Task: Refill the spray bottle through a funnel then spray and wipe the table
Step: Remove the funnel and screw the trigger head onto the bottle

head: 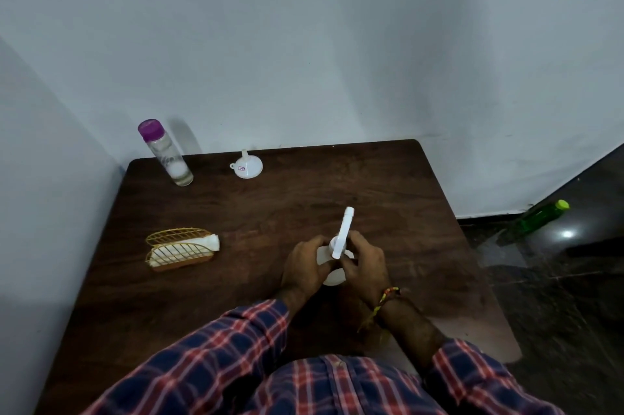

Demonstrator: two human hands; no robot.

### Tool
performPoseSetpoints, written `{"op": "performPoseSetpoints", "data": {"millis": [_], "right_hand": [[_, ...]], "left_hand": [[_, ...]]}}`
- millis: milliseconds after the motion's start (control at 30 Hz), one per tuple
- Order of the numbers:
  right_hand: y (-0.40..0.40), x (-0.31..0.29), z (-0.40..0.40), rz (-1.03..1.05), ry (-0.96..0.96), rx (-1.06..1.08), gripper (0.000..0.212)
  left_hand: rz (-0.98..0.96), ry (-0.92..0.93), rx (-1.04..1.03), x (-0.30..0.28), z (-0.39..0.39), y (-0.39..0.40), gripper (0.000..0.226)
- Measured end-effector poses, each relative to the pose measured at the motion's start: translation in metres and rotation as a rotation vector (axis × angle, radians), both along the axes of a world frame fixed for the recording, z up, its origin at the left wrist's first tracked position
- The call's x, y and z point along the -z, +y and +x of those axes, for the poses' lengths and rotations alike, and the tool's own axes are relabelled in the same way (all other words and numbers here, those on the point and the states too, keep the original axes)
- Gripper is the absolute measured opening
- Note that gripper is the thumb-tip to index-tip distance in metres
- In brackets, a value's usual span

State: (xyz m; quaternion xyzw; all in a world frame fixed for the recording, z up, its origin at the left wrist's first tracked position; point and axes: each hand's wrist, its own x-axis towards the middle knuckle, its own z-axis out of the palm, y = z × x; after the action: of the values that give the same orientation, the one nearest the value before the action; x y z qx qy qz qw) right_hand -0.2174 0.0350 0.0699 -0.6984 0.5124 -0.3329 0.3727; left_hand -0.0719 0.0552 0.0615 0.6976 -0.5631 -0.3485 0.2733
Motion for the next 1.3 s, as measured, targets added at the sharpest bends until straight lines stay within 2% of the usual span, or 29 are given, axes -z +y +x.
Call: {"op": "performPoseSetpoints", "data": {"millis": [100,267,400,533,633,767,867,967,1133,1233,1300], "right_hand": [[-0.006,0.002,0.000,0.026,0.013,0.005,0.012],[-0.007,0.007,0.001,0.017,-0.050,0.008,0.012],[-0.004,0.008,0.000,0.071,-0.059,-0.067,0.030],[-0.006,0.006,-0.001,0.083,-0.099,-0.006,0.015],[-0.006,0.000,0.000,0.111,-0.151,0.104,0.024],[0.001,0.002,-0.001,0.157,-0.187,-0.043,0.025],[-0.002,0.009,0.000,0.186,-0.221,-0.007,0.017],[-0.004,0.006,0.005,0.174,-0.221,0.104,0.032],[0.000,0.009,-0.003,0.229,-0.237,-0.046,0.030],[-0.003,0.011,0.000,0.211,-0.258,0.066,0.023],[-0.002,0.008,0.005,0.177,-0.240,0.147,0.027]], "left_hand": [[-0.002,0.045,0.037,0.001,0.004,-0.001,0.033],[0.061,0.158,0.170,-0.007,0.009,0.004,0.050],[0.096,0.114,0.110,-0.009,0.007,0.006,0.058],[0.065,0.050,0.169,-0.011,0.006,-0.001,0.056],[0.053,0.018,0.199,-0.008,0.005,-0.003,0.055],[0.039,0.026,0.156,0.000,0.005,0.000,0.060],[0.025,0.033,0.151,0.000,0.005,0.001,0.059],[0.006,0.038,0.140,0.001,0.004,0.001,0.048],[0.029,0.076,0.136,0.005,0.002,0.002,0.055],[0.026,0.074,0.133,0.004,0.004,0.002,0.055],[0.017,0.088,0.129,0.006,0.005,0.002,0.051]]}}
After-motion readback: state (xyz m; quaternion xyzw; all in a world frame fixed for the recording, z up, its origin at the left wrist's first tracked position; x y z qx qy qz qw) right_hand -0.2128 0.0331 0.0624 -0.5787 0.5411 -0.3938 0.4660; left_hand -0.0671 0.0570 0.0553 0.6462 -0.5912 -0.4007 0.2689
